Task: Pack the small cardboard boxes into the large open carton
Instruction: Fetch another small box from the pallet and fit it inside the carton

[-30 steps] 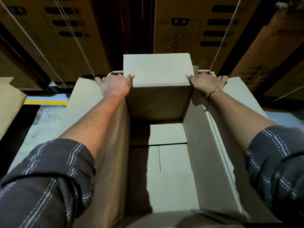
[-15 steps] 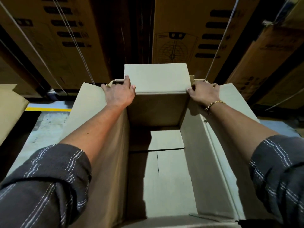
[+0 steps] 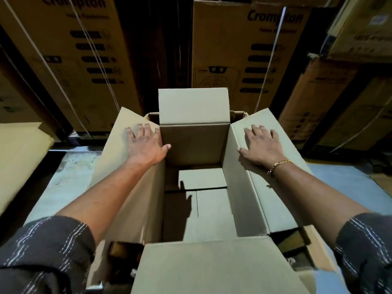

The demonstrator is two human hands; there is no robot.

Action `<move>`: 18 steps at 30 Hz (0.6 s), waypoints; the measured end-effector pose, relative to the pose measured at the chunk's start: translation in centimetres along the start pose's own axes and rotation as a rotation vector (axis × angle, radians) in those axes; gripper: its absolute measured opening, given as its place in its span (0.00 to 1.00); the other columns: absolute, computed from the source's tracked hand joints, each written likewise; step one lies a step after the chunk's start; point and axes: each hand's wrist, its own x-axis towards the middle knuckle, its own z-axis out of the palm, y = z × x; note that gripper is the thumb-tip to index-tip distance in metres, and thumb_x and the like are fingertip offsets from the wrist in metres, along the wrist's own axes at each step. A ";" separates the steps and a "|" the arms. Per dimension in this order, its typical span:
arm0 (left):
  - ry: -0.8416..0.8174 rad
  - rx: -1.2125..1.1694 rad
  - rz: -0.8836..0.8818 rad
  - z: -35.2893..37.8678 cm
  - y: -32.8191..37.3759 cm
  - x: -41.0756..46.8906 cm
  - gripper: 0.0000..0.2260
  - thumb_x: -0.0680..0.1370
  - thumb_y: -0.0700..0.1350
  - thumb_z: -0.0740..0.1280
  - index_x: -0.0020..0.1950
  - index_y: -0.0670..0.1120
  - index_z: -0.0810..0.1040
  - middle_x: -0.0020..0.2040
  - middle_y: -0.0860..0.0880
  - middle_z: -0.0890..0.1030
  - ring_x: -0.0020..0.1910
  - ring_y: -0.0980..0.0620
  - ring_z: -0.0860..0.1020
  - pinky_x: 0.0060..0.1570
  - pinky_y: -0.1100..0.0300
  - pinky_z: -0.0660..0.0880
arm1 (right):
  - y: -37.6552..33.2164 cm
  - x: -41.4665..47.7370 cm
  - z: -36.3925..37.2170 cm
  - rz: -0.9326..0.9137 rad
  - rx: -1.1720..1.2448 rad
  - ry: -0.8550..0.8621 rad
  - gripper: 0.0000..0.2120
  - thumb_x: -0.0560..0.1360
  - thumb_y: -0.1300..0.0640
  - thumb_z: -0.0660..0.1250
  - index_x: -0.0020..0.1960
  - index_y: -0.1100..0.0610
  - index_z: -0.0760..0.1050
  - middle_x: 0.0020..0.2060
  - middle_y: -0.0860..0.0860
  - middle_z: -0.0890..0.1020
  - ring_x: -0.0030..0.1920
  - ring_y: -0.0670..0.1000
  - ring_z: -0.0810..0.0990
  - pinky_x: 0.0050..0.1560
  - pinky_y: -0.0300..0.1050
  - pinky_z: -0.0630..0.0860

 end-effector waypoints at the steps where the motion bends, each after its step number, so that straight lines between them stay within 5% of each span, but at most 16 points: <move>1: 0.003 0.010 0.007 -0.1 -0.1 -1.7 0.36 0.81 0.69 0.48 0.83 0.50 0.53 0.83 0.41 0.53 0.82 0.38 0.49 0.76 0.32 0.47 | 0.1 -1.5 -0.1 -0.001 -0.002 0.000 0.37 0.78 0.35 0.59 0.81 0.50 0.56 0.82 0.54 0.56 0.82 0.57 0.52 0.79 0.62 0.49; 13: 0.149 0.034 0.016 -3.0 -2.6 -17.1 0.38 0.79 0.72 0.41 0.83 0.53 0.53 0.83 0.44 0.54 0.82 0.41 0.49 0.76 0.34 0.42 | 0.3 -14.4 -1.9 -0.077 0.033 0.095 0.36 0.79 0.32 0.53 0.82 0.49 0.55 0.83 0.52 0.55 0.82 0.56 0.50 0.79 0.60 0.46; 18: 0.206 -0.080 0.004 -4.3 -4.1 -20.3 0.36 0.79 0.71 0.47 0.82 0.53 0.56 0.83 0.45 0.54 0.82 0.42 0.49 0.77 0.36 0.44 | -1.1 -16.4 -3.6 -0.096 0.089 0.091 0.36 0.80 0.32 0.53 0.82 0.49 0.54 0.83 0.51 0.54 0.83 0.55 0.50 0.79 0.59 0.46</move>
